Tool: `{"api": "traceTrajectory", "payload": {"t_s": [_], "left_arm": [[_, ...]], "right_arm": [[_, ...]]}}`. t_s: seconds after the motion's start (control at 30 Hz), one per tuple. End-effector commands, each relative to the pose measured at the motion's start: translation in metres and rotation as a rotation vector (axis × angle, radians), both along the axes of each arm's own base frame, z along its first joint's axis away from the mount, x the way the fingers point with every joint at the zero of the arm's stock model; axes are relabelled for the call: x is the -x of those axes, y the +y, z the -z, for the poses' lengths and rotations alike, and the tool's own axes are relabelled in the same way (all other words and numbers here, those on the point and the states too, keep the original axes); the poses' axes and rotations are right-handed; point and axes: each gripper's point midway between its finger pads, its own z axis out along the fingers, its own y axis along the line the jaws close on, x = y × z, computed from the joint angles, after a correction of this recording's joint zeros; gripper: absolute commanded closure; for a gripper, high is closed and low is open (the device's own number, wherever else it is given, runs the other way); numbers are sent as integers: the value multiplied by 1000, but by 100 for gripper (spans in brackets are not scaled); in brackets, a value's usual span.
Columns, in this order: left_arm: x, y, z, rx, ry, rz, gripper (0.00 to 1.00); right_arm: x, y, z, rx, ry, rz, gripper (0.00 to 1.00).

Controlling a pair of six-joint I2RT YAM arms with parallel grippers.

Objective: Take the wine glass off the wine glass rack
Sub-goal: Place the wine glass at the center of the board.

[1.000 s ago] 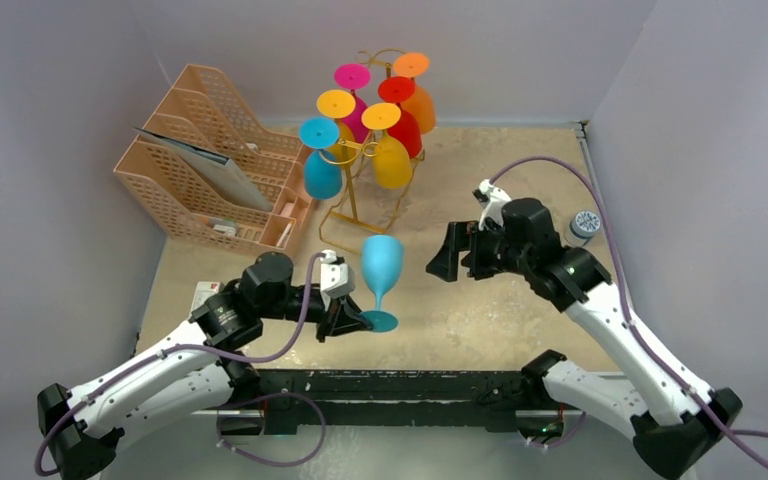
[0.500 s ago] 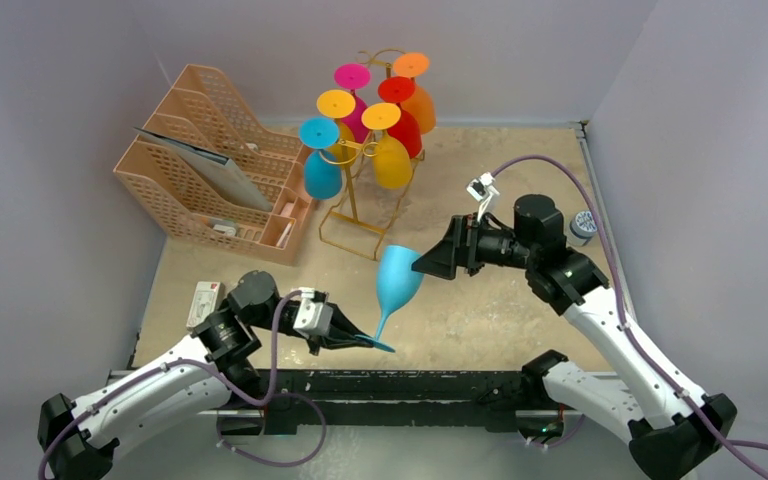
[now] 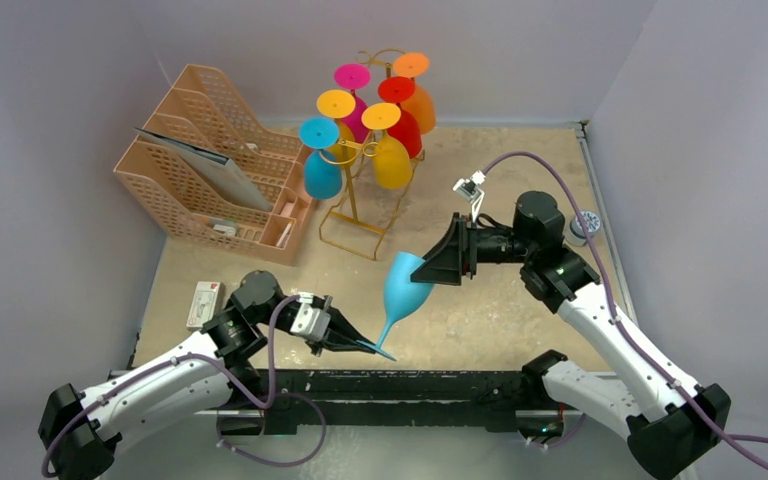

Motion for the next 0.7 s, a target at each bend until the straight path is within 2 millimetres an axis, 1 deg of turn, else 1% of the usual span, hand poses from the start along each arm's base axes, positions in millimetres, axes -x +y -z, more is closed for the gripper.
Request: {"api": "traceTrajectory", "payload": {"t_s": [0.0,0.07,0.2,0.37,0.53,0.63,0.67], "left_arm": [[6,0,-15,66,-65,46,100],[6,0,-18,66,-65,48,100],[7,0,-18,42,-47,57,100],[8,0,-16,20,-27,62,100],[10,1,-13,4,-2,68,100],[11,2,-13,-7,9,73,100],[11,2,-12,-9,9,73,100]], "right_arm": [[25,-5,-11,-26,-28,-134,31],[34,-7,-12,-30,-18,-181,36],[43,-11,-16,-39,-25,-224,44],[49,-12,-22,-59,-35,-256,50],[52,-13,-20,-64,-27,-260,63],[52,-13,-27,-88,-63,-258,73],[52,-13,-28,-94,-64,-257,75]]}}
